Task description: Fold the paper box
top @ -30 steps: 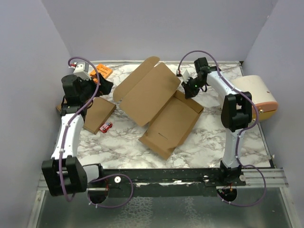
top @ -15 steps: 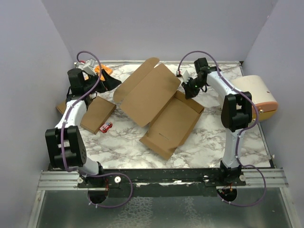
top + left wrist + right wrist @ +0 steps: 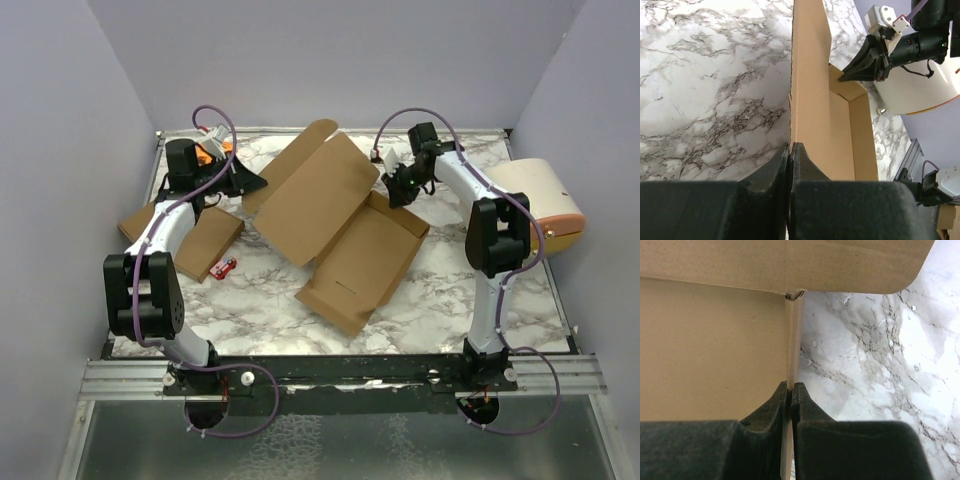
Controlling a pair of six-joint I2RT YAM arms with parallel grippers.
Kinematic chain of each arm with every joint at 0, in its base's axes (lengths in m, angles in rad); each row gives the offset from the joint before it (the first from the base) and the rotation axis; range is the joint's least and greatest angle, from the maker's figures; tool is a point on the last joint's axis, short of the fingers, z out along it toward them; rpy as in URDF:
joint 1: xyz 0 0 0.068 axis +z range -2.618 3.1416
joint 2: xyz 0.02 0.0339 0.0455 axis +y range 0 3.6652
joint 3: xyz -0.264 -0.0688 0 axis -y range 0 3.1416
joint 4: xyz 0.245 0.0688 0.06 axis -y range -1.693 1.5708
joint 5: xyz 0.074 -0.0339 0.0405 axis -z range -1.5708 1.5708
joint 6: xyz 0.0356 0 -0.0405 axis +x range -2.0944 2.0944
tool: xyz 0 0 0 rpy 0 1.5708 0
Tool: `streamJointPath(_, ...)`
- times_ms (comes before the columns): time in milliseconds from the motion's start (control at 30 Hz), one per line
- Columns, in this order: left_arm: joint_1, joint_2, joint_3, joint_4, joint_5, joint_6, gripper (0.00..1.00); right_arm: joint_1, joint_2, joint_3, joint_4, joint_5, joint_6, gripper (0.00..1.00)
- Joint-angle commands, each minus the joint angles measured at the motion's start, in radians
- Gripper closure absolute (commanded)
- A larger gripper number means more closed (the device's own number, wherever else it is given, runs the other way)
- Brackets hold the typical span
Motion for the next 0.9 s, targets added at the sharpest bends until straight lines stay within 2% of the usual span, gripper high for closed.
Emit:
streamJointPath(0, -0.003, -0.008, 0.025, -0.034, 0.001, 0.049, 1.0, 0.009, -0.014, -0.044, 0.063, 0.023, -0.002, 0.96)
streamJointPath(367, -0.018, -0.026, 0.025, -0.034, -0.003, 0.067, 1.0, 0.015, -0.074, -0.199, 0.182, 0.059, -0.009, 0.76)
streamJointPath(533, -0.019, -0.031, 0.023, -0.027, -0.003, 0.064, 1.0, 0.015, -0.096, -0.256, 0.214, 0.069, -0.018, 0.72)
streamJointPath(667, -0.019, -0.032, 0.024, -0.027, -0.002, 0.063, 1.0, 0.015, -0.112, -0.284, 0.244, 0.081, -0.014, 0.77)
streamJointPath(767, -0.019, -0.034, 0.026, -0.026, 0.0, 0.062, 1.0, 0.017, -0.12, -0.304, 0.278, 0.125, -0.003, 0.98)
streamJointPath(867, -0.019, -0.04, 0.026, -0.023, 0.002, 0.06, 1.0, 0.03, -0.143, -0.352, 0.346, 0.214, 0.0, 0.99)
